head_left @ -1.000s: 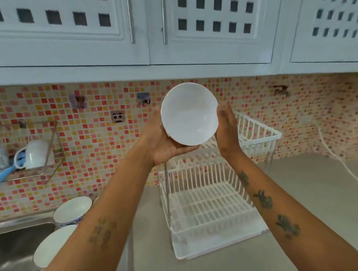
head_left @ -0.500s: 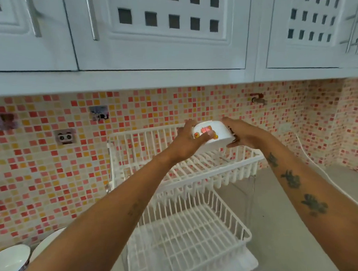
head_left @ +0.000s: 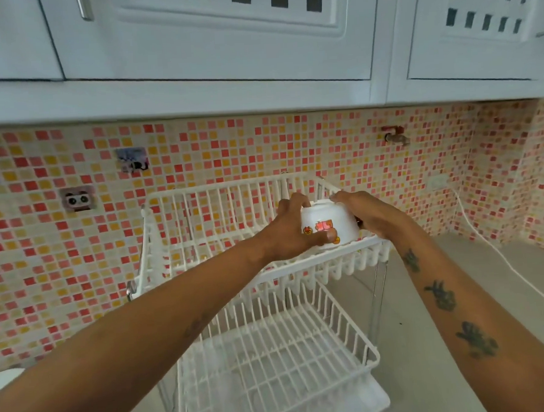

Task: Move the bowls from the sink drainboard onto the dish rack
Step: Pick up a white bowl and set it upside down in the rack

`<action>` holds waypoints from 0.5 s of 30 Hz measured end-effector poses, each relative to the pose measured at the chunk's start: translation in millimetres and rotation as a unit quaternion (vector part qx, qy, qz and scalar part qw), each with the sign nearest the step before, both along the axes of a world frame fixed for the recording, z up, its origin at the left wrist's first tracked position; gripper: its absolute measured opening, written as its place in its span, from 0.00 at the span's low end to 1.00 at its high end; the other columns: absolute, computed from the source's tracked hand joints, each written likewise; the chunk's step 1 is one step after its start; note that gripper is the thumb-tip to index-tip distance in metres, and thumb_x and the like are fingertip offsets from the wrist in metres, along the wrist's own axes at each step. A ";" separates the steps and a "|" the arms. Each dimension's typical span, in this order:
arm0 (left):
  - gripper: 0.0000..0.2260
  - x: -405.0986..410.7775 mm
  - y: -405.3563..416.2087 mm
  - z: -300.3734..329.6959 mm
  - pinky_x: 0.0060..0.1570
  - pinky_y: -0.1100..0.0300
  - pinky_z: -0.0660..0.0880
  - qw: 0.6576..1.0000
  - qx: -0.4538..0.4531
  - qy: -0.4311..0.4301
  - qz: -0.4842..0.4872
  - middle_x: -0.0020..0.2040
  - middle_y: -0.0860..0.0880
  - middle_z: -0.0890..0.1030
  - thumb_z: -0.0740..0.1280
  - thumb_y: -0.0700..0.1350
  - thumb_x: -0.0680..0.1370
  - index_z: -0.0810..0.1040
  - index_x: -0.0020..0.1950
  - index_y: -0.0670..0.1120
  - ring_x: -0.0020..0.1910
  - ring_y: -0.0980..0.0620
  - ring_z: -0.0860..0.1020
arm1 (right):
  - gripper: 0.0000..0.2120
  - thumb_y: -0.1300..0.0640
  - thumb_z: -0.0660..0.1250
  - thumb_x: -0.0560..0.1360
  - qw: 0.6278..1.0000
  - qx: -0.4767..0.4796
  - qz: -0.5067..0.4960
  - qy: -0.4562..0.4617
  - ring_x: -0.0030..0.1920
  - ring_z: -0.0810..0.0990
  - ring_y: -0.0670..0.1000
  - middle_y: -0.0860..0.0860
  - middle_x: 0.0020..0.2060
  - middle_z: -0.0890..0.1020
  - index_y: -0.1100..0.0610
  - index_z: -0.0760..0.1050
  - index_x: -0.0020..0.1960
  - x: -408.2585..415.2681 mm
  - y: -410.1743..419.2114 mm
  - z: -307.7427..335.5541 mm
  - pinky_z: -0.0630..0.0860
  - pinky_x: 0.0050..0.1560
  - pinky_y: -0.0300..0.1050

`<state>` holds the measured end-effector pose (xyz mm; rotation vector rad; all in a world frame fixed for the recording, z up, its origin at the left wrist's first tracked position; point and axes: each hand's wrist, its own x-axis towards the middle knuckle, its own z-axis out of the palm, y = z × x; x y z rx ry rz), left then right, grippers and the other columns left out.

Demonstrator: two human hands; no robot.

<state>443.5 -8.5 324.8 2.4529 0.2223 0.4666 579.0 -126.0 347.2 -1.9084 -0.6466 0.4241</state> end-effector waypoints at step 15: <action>0.29 -2.5 1.5 -5.6 0.54 0.62 0.68 0.995 0.093 0.045 -0.011 0.69 0.44 0.61 0.72 0.46 0.75 0.60 0.69 0.44 0.55 0.47 0.69 | 0.14 0.62 0.62 0.75 0.993 -0.082 -0.025 -0.081 0.42 0.75 0.59 0.62 0.44 0.78 0.71 0.75 0.56 -4.2 1.5 -0.6 0.73 0.46 0.47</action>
